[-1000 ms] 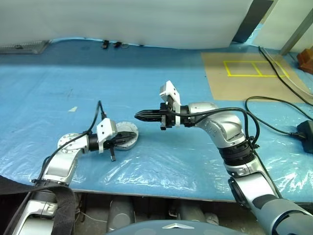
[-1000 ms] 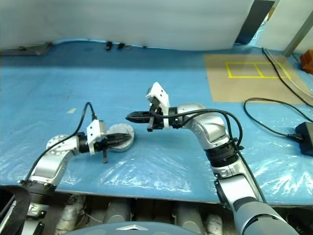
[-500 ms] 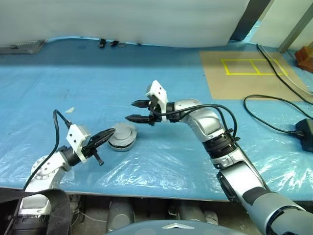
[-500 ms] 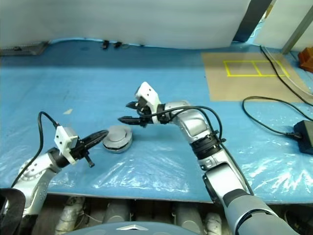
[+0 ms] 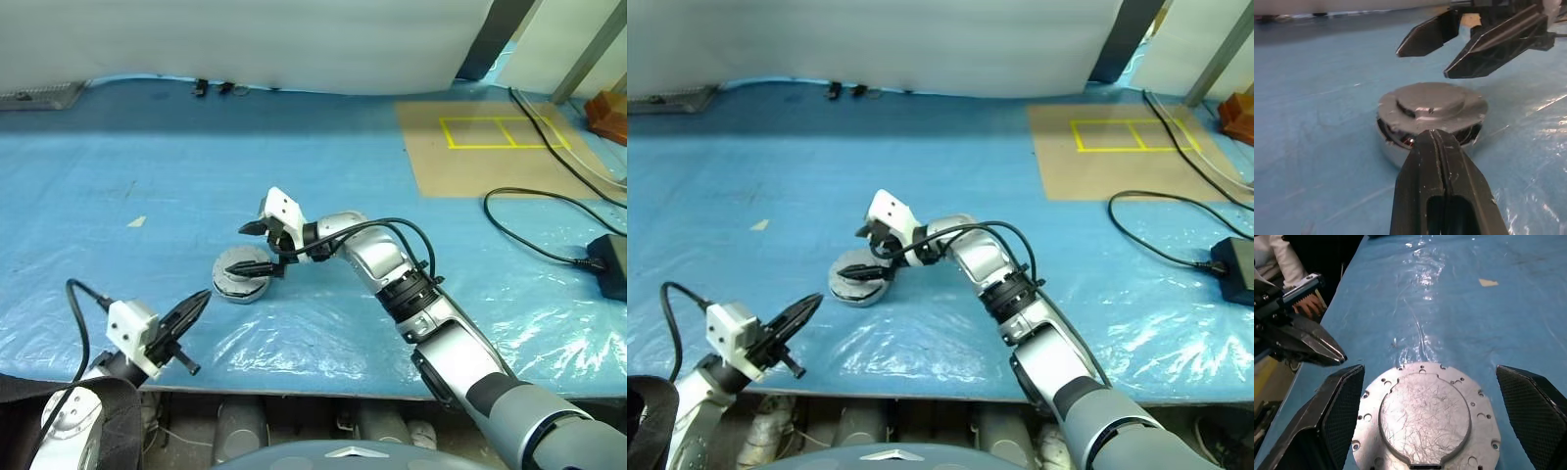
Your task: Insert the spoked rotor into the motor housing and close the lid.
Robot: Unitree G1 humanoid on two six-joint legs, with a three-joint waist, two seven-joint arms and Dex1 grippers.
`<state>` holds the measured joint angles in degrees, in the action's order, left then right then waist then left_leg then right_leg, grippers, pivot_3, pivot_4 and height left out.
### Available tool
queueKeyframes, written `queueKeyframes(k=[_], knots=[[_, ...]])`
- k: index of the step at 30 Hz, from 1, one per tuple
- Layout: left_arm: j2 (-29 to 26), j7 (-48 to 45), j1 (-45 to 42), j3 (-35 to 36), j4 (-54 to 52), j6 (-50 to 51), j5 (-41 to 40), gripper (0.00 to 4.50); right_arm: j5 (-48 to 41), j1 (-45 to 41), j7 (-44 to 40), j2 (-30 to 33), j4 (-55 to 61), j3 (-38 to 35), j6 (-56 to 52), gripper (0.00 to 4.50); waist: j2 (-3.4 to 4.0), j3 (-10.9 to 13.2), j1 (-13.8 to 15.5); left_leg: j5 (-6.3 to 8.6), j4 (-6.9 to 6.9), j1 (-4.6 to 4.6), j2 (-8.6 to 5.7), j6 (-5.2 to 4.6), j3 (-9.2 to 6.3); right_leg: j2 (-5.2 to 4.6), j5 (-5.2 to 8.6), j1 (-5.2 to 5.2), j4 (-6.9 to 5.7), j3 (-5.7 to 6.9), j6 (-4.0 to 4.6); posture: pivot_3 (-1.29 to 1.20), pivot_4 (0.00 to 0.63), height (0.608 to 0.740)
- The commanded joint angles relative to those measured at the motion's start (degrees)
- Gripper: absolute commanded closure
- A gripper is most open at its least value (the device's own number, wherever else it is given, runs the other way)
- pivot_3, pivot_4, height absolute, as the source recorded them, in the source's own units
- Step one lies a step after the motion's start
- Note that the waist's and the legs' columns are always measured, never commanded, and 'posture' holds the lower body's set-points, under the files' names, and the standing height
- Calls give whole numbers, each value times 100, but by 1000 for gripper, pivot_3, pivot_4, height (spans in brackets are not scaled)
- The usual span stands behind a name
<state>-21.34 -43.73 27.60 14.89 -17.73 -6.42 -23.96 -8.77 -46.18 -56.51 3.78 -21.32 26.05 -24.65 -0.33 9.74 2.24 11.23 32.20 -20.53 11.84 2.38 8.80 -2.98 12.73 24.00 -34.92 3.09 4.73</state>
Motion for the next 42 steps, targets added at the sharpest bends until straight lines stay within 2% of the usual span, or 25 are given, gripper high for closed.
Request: queueKeyframes(k=[1,8,11,13,14,26,42], knots=[[122,13,71,181,251,-506,25,4500,265,6,-5,-98,-119,178,397,32,0,0,6,1,0,0,0,-1,0,0,0,0,0,0,0,0,150,740],[159,85,-68,61,539,-737,149,4500,674,55,122,-170,-532,311,940,32,-1,-1,9,1,0,6,1,-1,-1,0,0,-4,-3,-1,0,0,150,740],[150,152,-167,9,491,-674,179,4500,803,110,26,-139,-572,386,1125,623,-2,-1,7,1,1,9,1,-1,-1,0,0,-5,-4,-1,0,0,150,740],[136,183,-208,-8,457,-639,182,4500,841,124,9,-148,-579,372,1171,1345,-1,-1,7,1,1,14,1,-2,0,0,0,-9,-6,-1,0,0,150,740],[129,197,-222,-15,447,-629,179,4500,854,129,4,-154,-585,362,1186,1536,-2,-1,7,1,0,19,1,-2,-1,0,0,-14,-6,-1,1,0,150,740],[56,351,-334,-97,323,-443,187,4500,1040,-26,183,-322,-500,300,1051,1533,-2,-1,-1,1,0,53,3,-2,-2,0,0,-44,-7,-3,0,0,150,740],[47,455,-422,-227,209,-209,249,4500,1296,268,560,-416,-635,397,798,1533,-2,-1,-2,2,0,82,2,-2,-5,-1,1,-73,-8,-4,-1,0,150,740]])
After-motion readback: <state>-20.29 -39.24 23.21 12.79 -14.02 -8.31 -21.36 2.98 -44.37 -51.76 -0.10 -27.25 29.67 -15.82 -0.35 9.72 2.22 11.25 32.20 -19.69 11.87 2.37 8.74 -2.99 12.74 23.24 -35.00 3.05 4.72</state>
